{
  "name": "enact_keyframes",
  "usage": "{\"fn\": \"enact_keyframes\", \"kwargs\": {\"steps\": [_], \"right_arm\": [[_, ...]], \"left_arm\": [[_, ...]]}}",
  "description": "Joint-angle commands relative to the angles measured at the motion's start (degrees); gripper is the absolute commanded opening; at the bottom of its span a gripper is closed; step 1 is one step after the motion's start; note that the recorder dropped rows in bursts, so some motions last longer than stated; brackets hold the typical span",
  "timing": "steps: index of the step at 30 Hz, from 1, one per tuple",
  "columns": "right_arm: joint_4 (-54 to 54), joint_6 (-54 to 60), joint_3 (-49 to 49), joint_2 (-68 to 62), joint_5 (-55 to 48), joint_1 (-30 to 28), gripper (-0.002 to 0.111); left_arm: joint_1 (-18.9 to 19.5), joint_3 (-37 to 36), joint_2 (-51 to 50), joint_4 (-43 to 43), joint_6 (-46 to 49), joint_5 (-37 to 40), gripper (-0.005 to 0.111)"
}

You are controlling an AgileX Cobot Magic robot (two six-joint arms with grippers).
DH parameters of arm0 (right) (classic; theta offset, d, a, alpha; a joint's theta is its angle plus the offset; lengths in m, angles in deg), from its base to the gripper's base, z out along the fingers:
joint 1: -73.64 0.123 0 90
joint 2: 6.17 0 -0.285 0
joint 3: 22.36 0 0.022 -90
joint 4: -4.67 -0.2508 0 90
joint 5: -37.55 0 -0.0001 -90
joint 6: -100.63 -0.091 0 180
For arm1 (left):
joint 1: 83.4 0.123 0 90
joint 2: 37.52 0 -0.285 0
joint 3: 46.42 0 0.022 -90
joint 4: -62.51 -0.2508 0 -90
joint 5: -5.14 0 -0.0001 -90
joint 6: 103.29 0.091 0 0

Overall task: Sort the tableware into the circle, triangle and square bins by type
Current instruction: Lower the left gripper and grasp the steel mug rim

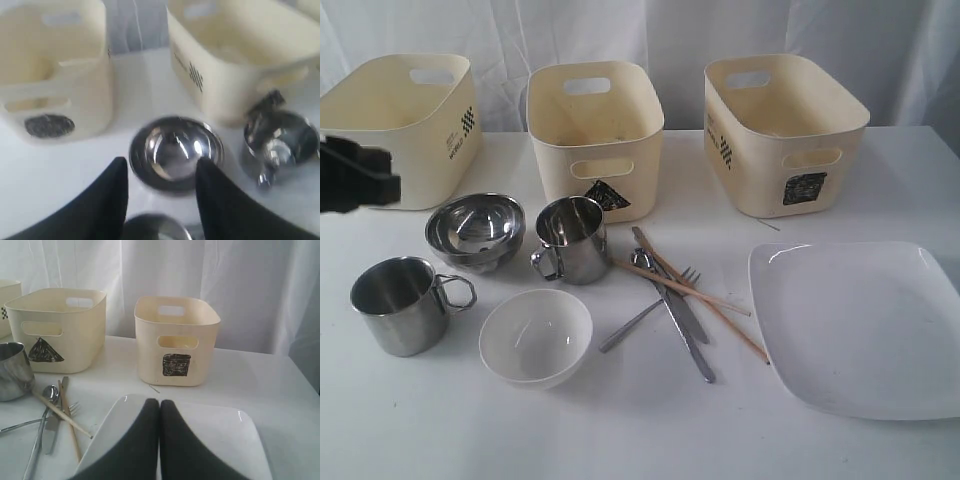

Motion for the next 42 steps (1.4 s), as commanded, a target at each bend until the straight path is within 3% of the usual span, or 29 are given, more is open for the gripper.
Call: {"fn": "enact_keyframes", "kwargs": {"steps": [1,7,13,17,23,42], "right_arm": [[-0.2,0.3,-0.3,0.4,0.4,-0.6,0.0],[-0.2,0.3,-0.3,0.4,0.4,-0.6,0.0],[-0.2,0.3,-0.3,0.4,0.4,-0.6,0.0],[-0.2,0.3,-0.3,0.4,0.4,-0.6,0.0],[-0.2,0.3,-0.3,0.4,0.4,-0.6,0.0],[-0.2,0.3,-0.3,0.4,0.4,-0.6,0.0]], "left_arm": [[-4.0,2.2,0.5,8.8,8.0,17.0,0.049],[-1.0,5.4,-0.9,8.9,4.3,28.1,0.049],[-1.0,7.5,-4.8,10.1,2.4,29.6,0.055],[0.2,7.6,-8.3,10.6,1.5,29.3,0.06],[5.0,7.6,-10.6,10.6,-0.6,28.3,0.064],[6.9,8.6,-24.5,7.9,2.4,19.4,0.063]]}}
